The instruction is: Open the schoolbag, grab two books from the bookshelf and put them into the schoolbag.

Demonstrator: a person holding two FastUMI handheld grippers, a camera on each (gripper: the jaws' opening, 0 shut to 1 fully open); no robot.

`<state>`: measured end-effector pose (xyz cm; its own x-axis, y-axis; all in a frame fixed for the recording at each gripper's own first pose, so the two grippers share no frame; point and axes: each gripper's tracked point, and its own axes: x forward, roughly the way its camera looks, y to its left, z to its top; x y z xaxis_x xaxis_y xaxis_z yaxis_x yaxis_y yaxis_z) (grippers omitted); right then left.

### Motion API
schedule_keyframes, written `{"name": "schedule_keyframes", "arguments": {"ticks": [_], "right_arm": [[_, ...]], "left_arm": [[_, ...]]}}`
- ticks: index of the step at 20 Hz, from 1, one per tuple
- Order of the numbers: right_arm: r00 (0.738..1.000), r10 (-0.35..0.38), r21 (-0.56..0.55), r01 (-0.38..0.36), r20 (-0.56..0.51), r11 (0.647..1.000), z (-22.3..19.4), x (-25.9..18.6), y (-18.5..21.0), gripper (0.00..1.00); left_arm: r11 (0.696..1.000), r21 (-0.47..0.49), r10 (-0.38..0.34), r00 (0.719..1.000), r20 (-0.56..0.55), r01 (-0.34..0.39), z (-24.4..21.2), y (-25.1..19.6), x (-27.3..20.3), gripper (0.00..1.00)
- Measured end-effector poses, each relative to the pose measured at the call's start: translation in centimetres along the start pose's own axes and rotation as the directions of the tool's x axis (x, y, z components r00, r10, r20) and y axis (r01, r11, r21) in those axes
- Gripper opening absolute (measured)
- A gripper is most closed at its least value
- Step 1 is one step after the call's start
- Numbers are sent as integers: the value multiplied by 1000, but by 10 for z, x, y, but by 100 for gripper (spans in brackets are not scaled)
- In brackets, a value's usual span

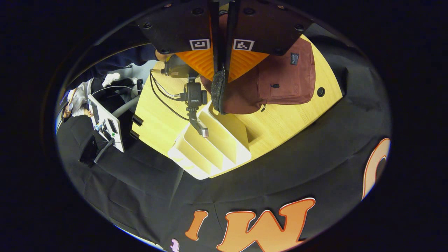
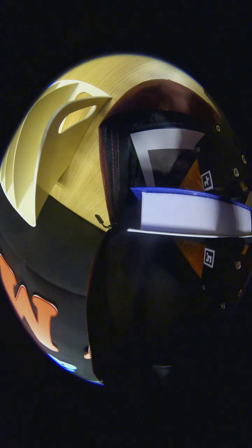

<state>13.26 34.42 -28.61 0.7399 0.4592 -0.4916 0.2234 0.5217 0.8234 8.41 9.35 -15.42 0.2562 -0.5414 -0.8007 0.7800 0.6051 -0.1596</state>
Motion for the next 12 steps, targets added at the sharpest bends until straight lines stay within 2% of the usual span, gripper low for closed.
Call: {"name": "schedule_keyframes", "arguments": {"ticks": [1, 2, 3, 4, 5, 6, 8, 12], "right_arm": [[1000, -29, -2, 29, -3, 1000, 1, 0, -6, 45], [998, -68, -2, 68, -15, 998, 2, -3, -14, 41], [993, -106, -1, 106, -41, 994, -1, -6, -22, 57], [988, -141, -13, 140, -61, 990, -2, -9, -31, 52], [984, -167, -31, 166, -57, 986, -2, -15, -38, 74], [983, -181, -47, 179, -34, 983, 5, -26, -41, 82], [973, -229, -85, 228, -5, 970, 14, -41, -47, 91], [963, -259, -127, 266, 70, 955, 37, -75, -50, 96]], "left_arm": [[1000, -1, 3, 1000, 6, -3, 0, 2, 1, 11], [1000, -5, 10, 1000, 4, -10, 0, 6, 1, 10], [1000, -3, 25, 1000, 9, -25, -1, 11, 0, 10], [1000, -12, 24, 1000, 5, -24, -3, 14, 2, 10], [1000, -18, 23, 1000, 5, -22, -5, 15, 1, 10], [1000, -22, 16, 1000, 6, -16, -7, 16, 3, 10], [1000, -25, 3, 1000, 12, -3, -9, 15, 6, 10], [1000, 3, -10, 1000, 13, 10, -14, 10, 11, 10]]}}
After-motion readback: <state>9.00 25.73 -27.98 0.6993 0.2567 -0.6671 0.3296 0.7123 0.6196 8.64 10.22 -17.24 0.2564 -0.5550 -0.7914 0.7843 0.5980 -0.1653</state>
